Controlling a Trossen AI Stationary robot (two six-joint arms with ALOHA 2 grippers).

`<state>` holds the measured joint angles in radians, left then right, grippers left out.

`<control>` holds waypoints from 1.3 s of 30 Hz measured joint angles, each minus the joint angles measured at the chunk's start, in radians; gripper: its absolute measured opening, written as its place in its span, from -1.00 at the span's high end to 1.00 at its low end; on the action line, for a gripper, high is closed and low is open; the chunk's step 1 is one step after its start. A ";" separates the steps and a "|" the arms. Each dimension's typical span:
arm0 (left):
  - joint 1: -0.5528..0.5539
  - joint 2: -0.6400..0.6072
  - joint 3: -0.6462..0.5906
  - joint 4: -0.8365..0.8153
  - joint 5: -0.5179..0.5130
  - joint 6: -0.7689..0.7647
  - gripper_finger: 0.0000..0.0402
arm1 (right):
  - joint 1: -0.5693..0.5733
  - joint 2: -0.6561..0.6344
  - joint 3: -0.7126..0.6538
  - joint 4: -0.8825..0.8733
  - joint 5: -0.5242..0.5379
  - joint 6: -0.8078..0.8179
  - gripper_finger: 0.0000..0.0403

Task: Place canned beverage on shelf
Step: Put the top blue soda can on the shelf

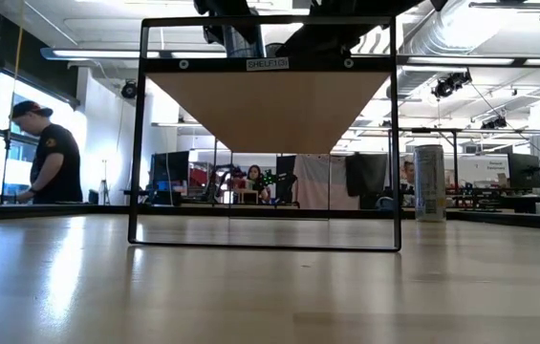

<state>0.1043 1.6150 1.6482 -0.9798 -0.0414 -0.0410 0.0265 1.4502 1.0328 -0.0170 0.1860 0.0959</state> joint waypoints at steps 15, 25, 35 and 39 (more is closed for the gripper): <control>0.000 -0.024 0.003 -0.010 0.005 -0.007 -0.47 | 0.000 0.000 0.000 0.000 -0.002 0.000 1.00; 0.001 -0.106 0.108 -0.130 0.003 -0.043 -0.48 | -0.007 0.000 0.000 -0.002 -0.002 -0.024 1.00; -0.037 -0.263 0.021 -0.104 -0.007 -0.041 -0.47 | 0.000 -0.058 0.000 -0.051 -0.055 0.028 1.00; -0.062 -0.374 -0.137 0.032 -0.064 -0.121 -0.47 | 0.020 -0.112 0.000 -0.088 -0.099 0.044 1.00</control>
<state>0.0420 1.2405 1.5115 -0.9480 -0.1053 -0.1619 0.0464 1.3384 1.0328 -0.1053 0.0875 0.1402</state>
